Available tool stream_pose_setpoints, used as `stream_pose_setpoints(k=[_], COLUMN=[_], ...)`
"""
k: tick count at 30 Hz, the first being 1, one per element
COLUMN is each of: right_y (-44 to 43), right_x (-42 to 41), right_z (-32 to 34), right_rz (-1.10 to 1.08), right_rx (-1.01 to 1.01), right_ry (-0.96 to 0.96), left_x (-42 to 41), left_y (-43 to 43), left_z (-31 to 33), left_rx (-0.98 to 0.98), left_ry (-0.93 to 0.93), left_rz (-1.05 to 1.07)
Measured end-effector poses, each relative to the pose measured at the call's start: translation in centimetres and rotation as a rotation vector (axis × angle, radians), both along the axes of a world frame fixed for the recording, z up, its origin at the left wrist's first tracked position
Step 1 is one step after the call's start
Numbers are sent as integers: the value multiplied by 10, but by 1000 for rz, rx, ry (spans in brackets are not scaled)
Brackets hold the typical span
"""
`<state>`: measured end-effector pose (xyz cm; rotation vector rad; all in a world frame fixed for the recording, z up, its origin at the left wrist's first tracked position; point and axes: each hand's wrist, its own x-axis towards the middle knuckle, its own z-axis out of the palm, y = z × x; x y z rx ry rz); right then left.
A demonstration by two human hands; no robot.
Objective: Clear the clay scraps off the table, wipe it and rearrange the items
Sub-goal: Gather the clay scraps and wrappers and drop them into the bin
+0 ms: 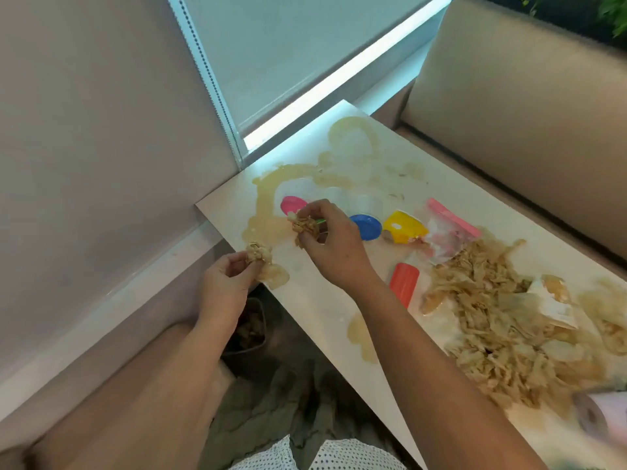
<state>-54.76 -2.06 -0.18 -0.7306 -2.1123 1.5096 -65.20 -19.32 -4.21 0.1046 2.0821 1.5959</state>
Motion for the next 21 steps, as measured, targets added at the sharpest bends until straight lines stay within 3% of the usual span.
stream_pose_setpoints(k=[10,21], right_y=[-107,-180], right_x=[-80,-153], right_z=[-43,-187], right_rz=[69,129], right_rx=[-343,-474], right_ry=[-149,-352], left_x=[-75,-117], left_y=[-102,-172], left_z=[-62,-193], left_rx=[-153,-120], left_ry=[-96,-306], left_rz=[159,434])
